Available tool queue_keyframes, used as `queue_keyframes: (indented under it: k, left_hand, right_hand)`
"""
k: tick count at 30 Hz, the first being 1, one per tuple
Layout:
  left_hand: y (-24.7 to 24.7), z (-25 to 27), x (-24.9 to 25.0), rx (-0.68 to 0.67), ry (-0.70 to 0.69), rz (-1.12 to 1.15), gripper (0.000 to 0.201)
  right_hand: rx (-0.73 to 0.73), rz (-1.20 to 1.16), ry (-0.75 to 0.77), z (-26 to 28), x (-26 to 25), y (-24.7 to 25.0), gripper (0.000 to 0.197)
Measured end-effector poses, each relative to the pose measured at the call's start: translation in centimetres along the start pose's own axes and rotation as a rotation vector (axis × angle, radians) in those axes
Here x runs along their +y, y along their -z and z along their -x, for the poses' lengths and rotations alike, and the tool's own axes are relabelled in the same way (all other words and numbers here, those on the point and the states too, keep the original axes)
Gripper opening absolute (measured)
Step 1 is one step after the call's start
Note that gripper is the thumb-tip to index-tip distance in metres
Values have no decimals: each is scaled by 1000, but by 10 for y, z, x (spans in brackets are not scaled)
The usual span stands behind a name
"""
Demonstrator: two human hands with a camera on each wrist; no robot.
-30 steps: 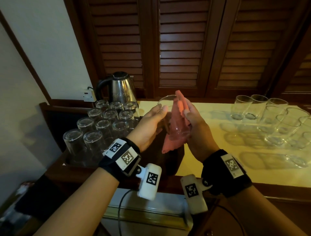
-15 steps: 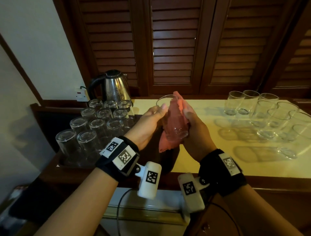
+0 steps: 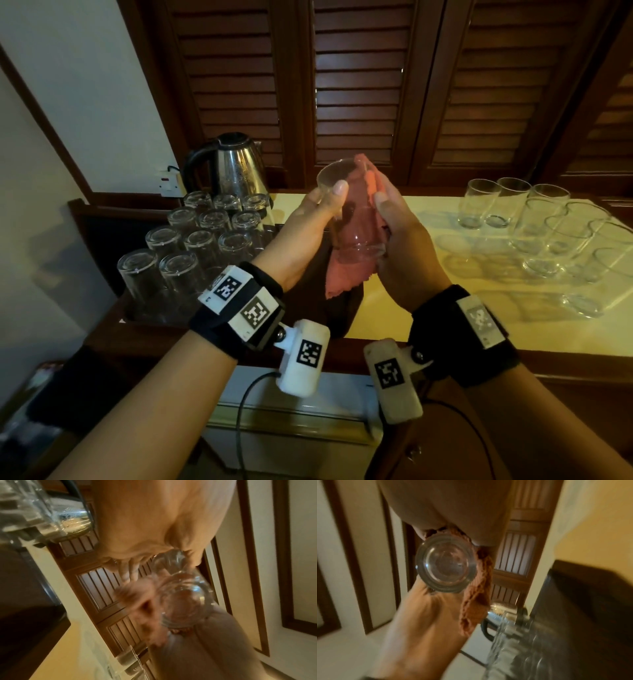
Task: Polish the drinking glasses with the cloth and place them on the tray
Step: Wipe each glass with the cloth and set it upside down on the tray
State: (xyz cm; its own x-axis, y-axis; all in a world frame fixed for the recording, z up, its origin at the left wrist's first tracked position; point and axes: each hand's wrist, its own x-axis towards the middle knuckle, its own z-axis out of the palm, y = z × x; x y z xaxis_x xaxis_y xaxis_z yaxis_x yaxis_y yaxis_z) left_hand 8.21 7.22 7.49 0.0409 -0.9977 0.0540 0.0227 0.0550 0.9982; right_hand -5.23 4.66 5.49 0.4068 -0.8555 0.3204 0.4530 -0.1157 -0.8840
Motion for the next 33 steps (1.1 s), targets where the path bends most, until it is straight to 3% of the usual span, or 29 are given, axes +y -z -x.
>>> queue_keyframes:
  k: [2,4,7,9,11,14,16,20,24,26,28,33]
  left_hand:
    - [-4,-1,0,66,26,2,52]
    - [-11,-1,-1,84,43,-15,65]
    - [-15,1,1,100,15,1,54]
    - [-12,4,2,15,25,61,47]
    - [-8,9,2,-54,37,42,54]
    - [-4,11,4,-25,43,-33,50]
    - [-5,11,7,35,58,31,41]
    - [-10,7,4,86,48,22,59]
    - [-10,6,-1,112,52,32,71]
    - [-8,8,-1,60,58,59,70]
    - [-5,11,1,26,89,60,74]
    - [-11,11,0,133,111,28,81]
  right_hand:
    - [18,290,58,0,2,1,49]
    - [5,400,120,3,6,2,48]
    - [-18,208,58,9,7,0,47]
    - [-19,-14,-24,10,1,0,45]
    - [-19,-137,-67,12,-5,3,44]
    - [-12,-72,-60,11,-6,6,44]
    - [-3,48,-38,12,-4,3,44]
    - [-10,321,79,11,2,-6,47]
    - [-23,-71,-73,14,2,-5,45]
    - [-29,-102,-104,15,2,0,45]
    - [-51,-23,-73,16,2,4,46]
    - [-42,402,79,19,11,0,53]
